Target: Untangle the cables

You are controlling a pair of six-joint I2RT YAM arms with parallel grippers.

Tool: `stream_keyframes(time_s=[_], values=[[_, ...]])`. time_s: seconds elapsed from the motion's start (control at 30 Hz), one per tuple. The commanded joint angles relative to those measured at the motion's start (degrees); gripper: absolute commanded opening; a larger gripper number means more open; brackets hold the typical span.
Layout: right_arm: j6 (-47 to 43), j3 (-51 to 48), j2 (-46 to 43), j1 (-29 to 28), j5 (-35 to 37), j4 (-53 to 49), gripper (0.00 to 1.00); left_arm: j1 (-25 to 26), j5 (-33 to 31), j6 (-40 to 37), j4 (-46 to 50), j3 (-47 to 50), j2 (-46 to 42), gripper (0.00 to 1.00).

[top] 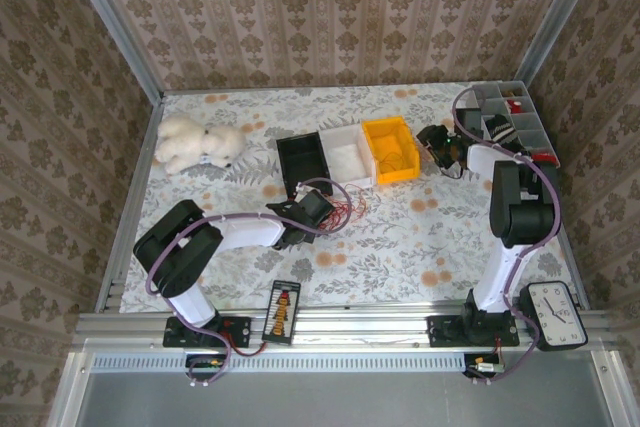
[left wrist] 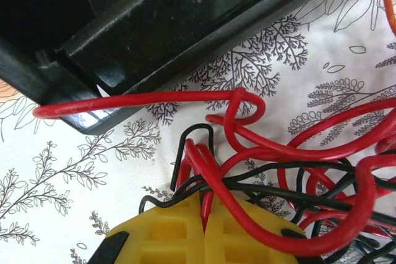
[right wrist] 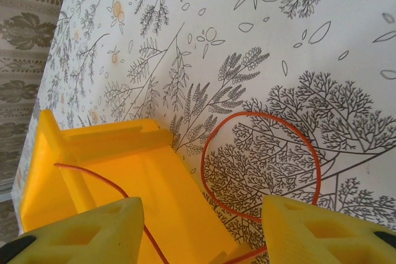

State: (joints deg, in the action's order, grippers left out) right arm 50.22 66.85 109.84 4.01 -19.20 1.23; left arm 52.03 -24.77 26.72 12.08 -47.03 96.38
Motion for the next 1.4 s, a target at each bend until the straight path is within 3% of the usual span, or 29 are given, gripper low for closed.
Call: stream_keyframes(time_s=[0.0, 0.33, 0.7, 1.03, 1.2, 1.37], values=[[4.7, -1.4, 1.8, 0.3, -2.7, 1.2, 0.53, -0.7, 2.6, -0.9, 1.5, -0.5, 2.7, 0.00], [8.8, -3.5, 2.3, 0.6, -4.4, 1.8, 0.53, -0.7, 3.1, -1.3, 1.9, -1.2, 3.5, 0.00], [2.6, -7.0, -5.4, 1.3, 0.7, -3.7, 0.54, -0.8, 3.3, -1.1, 1.7, -1.1, 3.9, 0.00], [5.6, -11.4, -8.1, 3.1, -3.2, -1.8, 0.58, -0.7, 3.5, -1.2, 1.5, -1.0, 3.8, 0.00], [5.4, -12.3, -9.9, 3.9, -1.4, -2.2, 0.62, -0.7, 3.4, -1.2, 1.2, -0.7, 3.6, 0.00], [11.9, -13.9, -7.6, 4.0, -5.8, 4.1, 0.62, -0.7, 3.5, -1.3, 1.2, -0.7, 3.6, 0.00]])
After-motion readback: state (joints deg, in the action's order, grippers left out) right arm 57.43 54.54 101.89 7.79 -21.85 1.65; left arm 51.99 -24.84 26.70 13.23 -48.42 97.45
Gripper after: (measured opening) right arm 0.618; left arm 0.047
